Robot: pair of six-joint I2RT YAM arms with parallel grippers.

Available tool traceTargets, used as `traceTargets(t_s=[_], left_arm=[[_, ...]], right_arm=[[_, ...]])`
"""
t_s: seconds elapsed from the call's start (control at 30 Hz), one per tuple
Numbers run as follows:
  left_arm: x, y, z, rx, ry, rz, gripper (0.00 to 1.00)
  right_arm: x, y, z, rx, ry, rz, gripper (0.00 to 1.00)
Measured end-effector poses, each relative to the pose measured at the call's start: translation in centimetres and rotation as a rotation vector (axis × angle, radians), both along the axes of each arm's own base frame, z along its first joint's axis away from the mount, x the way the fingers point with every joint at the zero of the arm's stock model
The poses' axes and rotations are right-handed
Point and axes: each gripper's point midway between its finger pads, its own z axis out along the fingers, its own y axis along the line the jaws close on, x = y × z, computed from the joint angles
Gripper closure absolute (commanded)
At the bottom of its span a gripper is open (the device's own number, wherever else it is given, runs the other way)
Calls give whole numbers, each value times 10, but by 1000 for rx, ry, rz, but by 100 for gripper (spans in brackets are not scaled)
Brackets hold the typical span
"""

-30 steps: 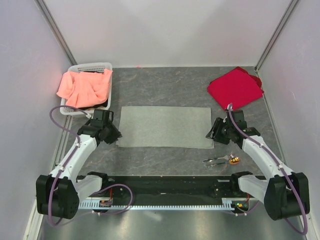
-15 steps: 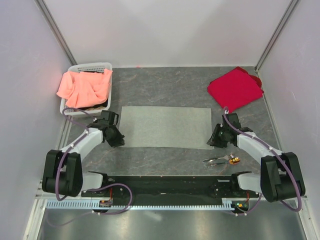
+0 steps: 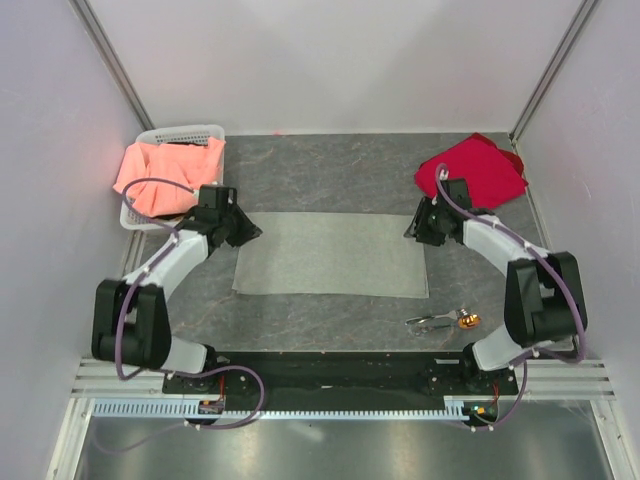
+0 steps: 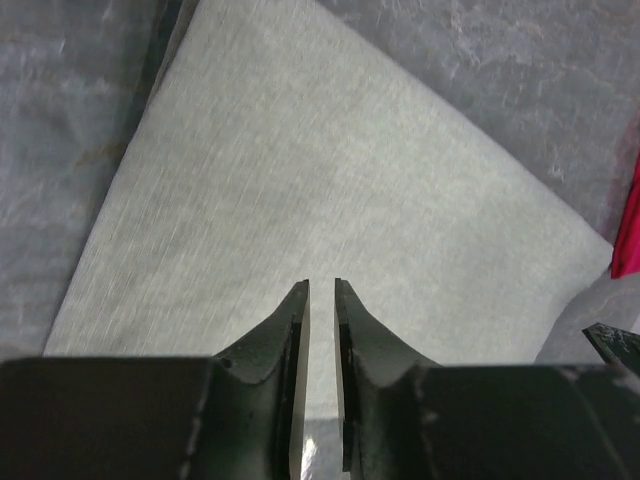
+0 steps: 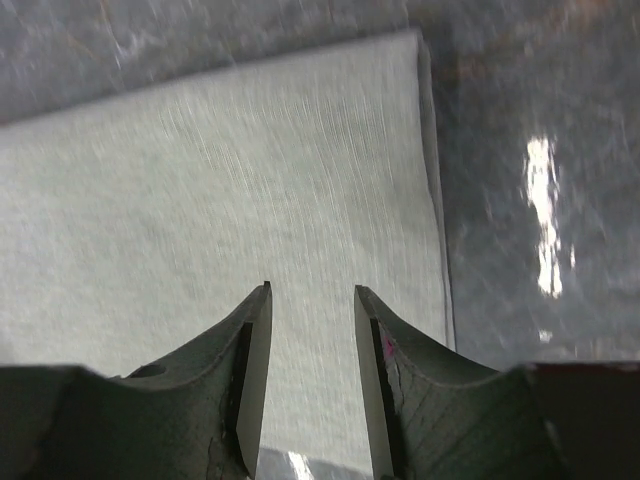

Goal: Fold the napkin into a case and place the utensils inside
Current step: Fold and flatten the napkin at the center of the board, then smooth out the rectangle-folded napkin at the center of the board.

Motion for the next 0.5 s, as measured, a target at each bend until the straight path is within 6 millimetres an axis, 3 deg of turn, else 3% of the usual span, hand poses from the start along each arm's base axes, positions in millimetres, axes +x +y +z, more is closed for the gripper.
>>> traceTargets(t_s=[0.2, 0.5], left_arm=[[34, -1, -26, 28, 54, 12, 82], [71, 3, -60, 76, 112, 47, 80]], right_arm=[[43, 2, -8, -31, 2, 1, 56], [70, -7, -42, -123, 39, 16, 57]])
